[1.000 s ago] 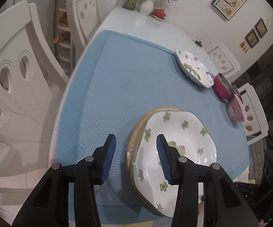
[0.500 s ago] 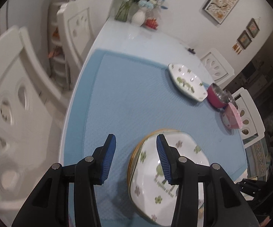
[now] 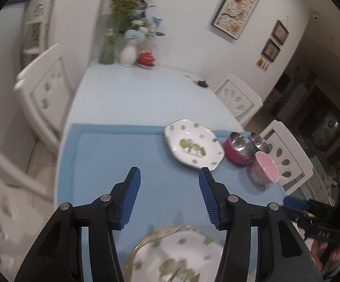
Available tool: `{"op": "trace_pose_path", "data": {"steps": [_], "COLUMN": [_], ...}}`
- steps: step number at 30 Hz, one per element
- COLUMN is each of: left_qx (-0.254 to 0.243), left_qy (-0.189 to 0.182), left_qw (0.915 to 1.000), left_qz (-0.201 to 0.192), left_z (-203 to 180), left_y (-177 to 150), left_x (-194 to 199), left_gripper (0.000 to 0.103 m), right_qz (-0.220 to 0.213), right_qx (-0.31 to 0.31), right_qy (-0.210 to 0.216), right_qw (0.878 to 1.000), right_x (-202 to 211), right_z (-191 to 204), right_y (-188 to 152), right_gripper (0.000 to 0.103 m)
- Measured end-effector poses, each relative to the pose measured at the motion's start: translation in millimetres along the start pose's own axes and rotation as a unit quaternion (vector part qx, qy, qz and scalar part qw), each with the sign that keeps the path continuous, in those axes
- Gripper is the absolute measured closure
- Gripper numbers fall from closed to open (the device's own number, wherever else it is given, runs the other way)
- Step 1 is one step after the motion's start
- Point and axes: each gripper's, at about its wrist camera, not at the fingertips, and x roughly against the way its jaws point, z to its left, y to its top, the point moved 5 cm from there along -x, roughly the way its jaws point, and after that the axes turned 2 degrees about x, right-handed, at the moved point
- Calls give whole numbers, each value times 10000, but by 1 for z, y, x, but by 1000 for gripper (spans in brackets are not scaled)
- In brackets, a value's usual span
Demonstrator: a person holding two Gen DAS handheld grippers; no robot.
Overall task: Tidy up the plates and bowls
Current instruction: 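Open both grippers and withdraw them from the stacked plates, then reach both grippers to the second green-tree plate and grip its rim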
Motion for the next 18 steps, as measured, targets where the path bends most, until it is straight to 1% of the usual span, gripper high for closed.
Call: {"op": "trace_pose_path", "data": {"steps": [1,2,6,9,11,13,18], "left_qx": [-31,-58,-128,-97,-80,-99,-20], "left_qy": [-12,-41,-190,-217,-242,-191,-148], "left_qw": [10000,10000,9994,9988,9978,9967,9919], "left_qz": [35,59,243,435,612,788,1260], "left_z": [-3,-7,-20,-21,-18,-13,4], "left_y": [3,7,22,33,39,44,46], "left_x": [-7,-15,-52,-83,-108,-135,-205], "left_gripper": [44,43,43,43,43,43,44], "right_qz": [-32,-54,29,144,216,283,611], "right_qx": [-69,-115,-415,-664,-754,-836,-1051], "right_qy": [-12,-41,14,45,9,-12,13], "right_qw": [10000,9999,9991,9977,9969,9961,9926], "right_x": [-2,-5,-23,-51,-68,-88,-145], "right_z": [-7,-13,-39,-59,-68,-79,-103], "right_y": [8,15,37,51,55,61,68], "right_gripper": [43,43,43,43,43,43,44]}}
